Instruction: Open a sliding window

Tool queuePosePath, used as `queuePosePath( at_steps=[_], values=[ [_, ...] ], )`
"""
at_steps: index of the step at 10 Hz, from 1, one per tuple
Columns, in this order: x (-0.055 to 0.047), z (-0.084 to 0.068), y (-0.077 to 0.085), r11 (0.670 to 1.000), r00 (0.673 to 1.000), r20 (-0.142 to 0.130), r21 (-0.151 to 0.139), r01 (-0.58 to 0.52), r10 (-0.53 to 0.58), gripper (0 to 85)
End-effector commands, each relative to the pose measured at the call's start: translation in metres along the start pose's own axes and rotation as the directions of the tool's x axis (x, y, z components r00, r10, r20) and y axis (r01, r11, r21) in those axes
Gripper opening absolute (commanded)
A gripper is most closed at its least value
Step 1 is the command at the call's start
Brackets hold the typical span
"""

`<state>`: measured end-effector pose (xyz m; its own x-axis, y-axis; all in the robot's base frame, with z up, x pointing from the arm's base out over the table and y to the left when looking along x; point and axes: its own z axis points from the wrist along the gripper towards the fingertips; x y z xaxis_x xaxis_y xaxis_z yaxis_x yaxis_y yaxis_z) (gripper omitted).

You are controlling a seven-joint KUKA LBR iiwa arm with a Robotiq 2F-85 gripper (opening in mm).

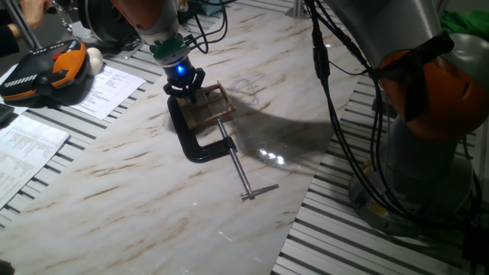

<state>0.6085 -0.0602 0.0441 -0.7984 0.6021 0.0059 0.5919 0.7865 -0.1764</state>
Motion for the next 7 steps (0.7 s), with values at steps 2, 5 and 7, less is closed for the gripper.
queuePosePath(
  at_steps=[2, 5, 7],
  values=[
    [0.0001, 0.0002, 0.0002, 1.000, 1.000, -0.001, -0.001, -0.001, 0.001, 0.0],
    [0.0008, 0.0000, 0.0019, 1.000, 1.000, -0.002, 0.000, -0.004, 0.004, 0.0],
    [0.0014, -0.0007, 0.0033, 1.000, 1.000, -0.004, 0.000, -0.007, 0.007, 0.0]
  ],
)
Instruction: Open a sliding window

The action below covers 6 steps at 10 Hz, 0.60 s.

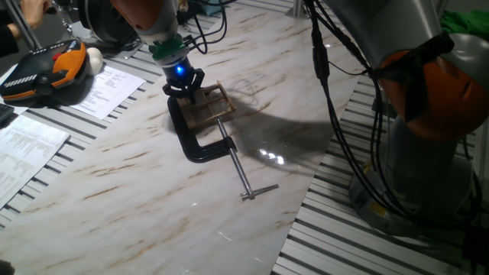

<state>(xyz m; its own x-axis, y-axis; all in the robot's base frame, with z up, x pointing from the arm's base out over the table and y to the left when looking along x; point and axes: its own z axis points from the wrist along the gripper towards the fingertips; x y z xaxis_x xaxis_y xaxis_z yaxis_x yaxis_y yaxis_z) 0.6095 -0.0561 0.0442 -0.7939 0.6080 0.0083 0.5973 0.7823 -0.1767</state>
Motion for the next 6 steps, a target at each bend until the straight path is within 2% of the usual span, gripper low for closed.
queuePosePath(
  at_steps=[1, 6],
  values=[
    [0.0001, -0.0001, 0.0003, 1.000, 1.000, -0.001, -0.001, 0.000, 0.000, 0.0],
    [0.0009, -0.0002, 0.0029, 1.000, 1.000, 0.000, 0.000, -0.002, 0.002, 0.0]
  ],
)
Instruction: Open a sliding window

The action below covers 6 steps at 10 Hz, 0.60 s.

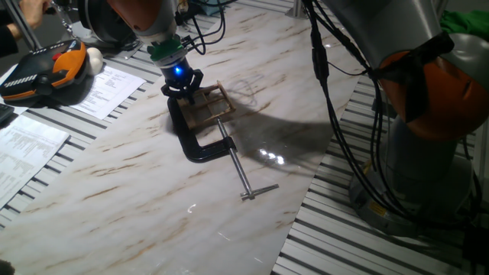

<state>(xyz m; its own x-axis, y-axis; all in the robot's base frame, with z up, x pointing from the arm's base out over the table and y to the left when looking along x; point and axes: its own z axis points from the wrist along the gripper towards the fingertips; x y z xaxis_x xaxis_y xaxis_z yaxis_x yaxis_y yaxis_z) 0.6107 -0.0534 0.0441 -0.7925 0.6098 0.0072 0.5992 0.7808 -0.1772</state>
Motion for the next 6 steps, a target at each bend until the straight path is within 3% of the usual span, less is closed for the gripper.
queuePosePath(
  at_steps=[1, 4, 5, 6],
  values=[
    [0.000, 0.000, 0.000, 1.000, 1.000, 0.000, 0.001, 0.000, 0.000, 0.0],
    [-0.003, -0.011, -0.007, 1.000, 1.000, -0.004, 0.013, 0.001, -0.001, 0.0],
    [-0.007, -0.019, -0.017, 1.000, 1.000, -0.012, 0.025, 0.016, -0.015, 0.0],
    [-0.006, -0.019, -0.030, 0.999, 1.000, -0.003, 0.031, 0.028, -0.028, 0.0]
  ],
)
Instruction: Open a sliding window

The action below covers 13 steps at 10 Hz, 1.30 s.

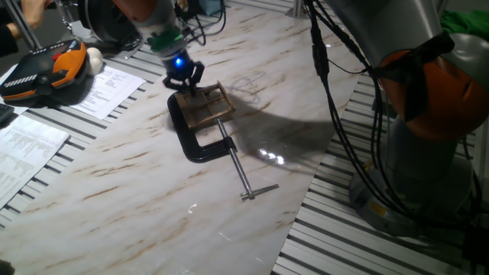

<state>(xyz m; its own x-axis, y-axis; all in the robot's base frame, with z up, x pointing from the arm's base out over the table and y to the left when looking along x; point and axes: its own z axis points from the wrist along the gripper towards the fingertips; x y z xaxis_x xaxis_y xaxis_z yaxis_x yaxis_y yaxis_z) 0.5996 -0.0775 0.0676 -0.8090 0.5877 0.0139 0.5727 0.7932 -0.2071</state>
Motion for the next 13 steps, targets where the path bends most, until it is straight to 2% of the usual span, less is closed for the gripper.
queuePosePath(
  at_steps=[1, 3, 5, 13],
  values=[
    [0.001, 0.005, -0.011, 1.000, 1.000, 0.009, -0.001, 0.007, -0.007, 0.0],
    [0.001, 0.017, -0.025, 1.000, 1.000, 0.019, -0.001, 0.014, -0.014, 0.0],
    [0.002, 0.021, -0.030, 1.000, 1.000, 0.025, 0.008, 0.014, -0.014, 0.0],
    [0.001, 0.029, -0.024, 1.000, 1.000, 0.028, 0.010, 0.009, -0.009, 0.0]
  ],
)
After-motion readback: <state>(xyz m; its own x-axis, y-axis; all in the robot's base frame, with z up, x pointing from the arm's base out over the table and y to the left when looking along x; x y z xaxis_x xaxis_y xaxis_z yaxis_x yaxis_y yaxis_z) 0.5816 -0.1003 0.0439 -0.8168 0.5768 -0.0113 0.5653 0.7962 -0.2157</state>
